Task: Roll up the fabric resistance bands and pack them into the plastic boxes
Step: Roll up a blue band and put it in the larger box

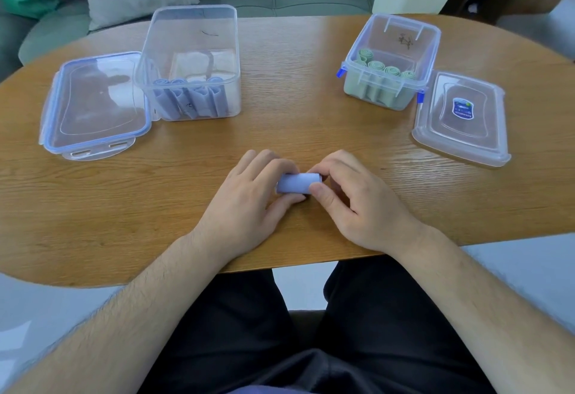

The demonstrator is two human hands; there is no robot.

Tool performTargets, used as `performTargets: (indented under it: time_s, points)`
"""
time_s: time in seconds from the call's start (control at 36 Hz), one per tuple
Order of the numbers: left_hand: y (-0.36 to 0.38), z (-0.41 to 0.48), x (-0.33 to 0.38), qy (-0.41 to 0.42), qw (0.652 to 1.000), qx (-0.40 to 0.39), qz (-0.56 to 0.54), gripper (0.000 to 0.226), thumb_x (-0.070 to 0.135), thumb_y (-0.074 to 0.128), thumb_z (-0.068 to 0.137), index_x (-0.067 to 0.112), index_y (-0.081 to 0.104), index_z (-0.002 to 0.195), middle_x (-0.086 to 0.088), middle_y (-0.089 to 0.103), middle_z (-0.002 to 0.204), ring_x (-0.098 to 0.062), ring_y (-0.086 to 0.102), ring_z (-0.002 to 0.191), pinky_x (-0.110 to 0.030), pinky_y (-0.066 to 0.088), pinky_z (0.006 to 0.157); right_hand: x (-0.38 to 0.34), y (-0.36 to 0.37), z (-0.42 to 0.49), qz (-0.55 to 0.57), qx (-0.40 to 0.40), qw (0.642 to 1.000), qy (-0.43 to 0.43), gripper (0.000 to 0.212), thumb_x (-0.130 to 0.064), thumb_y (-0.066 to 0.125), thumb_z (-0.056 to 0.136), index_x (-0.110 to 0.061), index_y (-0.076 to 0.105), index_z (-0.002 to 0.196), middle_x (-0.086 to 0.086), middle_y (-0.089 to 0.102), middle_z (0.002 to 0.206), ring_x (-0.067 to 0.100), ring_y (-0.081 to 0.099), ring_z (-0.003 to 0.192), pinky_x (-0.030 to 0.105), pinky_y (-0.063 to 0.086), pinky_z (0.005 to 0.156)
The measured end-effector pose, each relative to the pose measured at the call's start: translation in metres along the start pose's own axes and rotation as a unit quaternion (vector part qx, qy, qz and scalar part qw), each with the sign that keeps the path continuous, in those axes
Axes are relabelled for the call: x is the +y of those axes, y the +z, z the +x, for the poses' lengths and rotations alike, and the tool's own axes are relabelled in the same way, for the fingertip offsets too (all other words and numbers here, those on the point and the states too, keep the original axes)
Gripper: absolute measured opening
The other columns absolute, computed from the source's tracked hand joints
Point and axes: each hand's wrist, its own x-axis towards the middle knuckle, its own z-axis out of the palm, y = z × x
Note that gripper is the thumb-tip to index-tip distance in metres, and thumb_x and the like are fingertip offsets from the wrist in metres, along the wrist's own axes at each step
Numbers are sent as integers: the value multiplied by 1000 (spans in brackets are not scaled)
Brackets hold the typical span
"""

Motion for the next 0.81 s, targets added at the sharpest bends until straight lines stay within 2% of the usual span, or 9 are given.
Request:
performTargets:
  time_s: [0.11, 0.22, 0.33, 0.44, 0.56, 0.61, 0.69, 0.75, 0.81]
  points:
    - [-1, 0, 1, 0, 1000, -11, 11, 31, 33, 62, 98, 7, 62, 117, -4, 59, 111, -23, 53, 98, -40, 47, 88, -1, -2, -1, 22, 2, 1000, -1, 41, -36, 66, 95, -17, 55, 129, -11, 51, 111, 15, 54, 81, 31, 51, 72]
    - [0, 1, 1, -3, 1000, -3, 16, 35, 35, 61, 99, 5, 63, 118, -6, 60, 112, -25, 55, 98, -41, 47, 89, 0, -2, 0, 20, 3, 1000, -11, 25, -26, 63, 99, -13, 62, 120, -10, 51, 107, 13, 53, 80, 29, 49, 74]
    - [0, 1, 0, 3, 1000, -9, -3, 39, 41, 64, 97, 8, 64, 119, -3, 61, 111, -23, 55, 98, -39, 47, 90, 0, 1, 1, 14, 1, 1000, -1, 23, -25, 54, 104, -9, 63, 117, -6, 53, 103, 9, 53, 83, 30, 48, 75]
    - [0, 0, -1, 6, 1000, -7, -19, 46, 51, 67, 90, 11, 65, 113, 3, 63, 103, -19, 53, 94, -38, 48, 86, -7, 0, 1, 16, 1, 1000, 12, 30, -36, 46, 106, -12, 64, 107, -9, 53, 96, 5, 52, 81, 21, 42, 70]
    - [2, -3, 0, 23, 999, -19, -18, 46, 55, 68, 89, 15, 65, 112, 6, 65, 99, -15, 54, 92, -41, 51, 79, -23, -4, 3, 43, 11, 999, 20, 36, -48, 52, 100, -16, 63, 88, -8, 53, 81, 14, 53, 75, 28, 45, 65]
    - [0, -5, 3, 9, 999, -9, -50, 45, 52, 67, 90, 14, 65, 112, 6, 66, 99, -15, 56, 93, -36, 50, 83, -30, -6, 3, 86, 6, 995, 50, 38, -54, 55, 95, -18, 62, 86, -8, 55, 81, 12, 55, 75, 22, 45, 66]
    - [-5, -7, 8, -41, 993, 25, -108, 48, 52, 66, 88, 11, 66, 113, 18, 58, 101, -10, 54, 98, -23, 46, 90, -42, -10, 6, 270, -12, 947, 176, 55, -69, 51, 88, -17, 62, 105, -5, 66, 95, 6, 64, 82, 21, 50, 72]
    - [-6, -8, 9, -56, 990, 43, -120, 46, 51, 68, 88, 12, 67, 113, 24, 53, 103, -9, 55, 103, -31, 48, 92, -45, -13, 9, 414, -25, 872, 261, 69, -68, 59, 81, -9, 59, 117, 4, 69, 106, 13, 70, 90, 32, 56, 76]
    - [-7, -7, 11, -54, 990, 54, -120, 43, 49, 69, 87, 14, 65, 112, 23, 52, 107, -12, 54, 107, -37, 48, 95, -48, -16, 10, 481, -28, 827, 288, 69, -54, 72, 78, -3, 57, 122, 14, 71, 112, 23, 71, 96, 38, 58, 82]
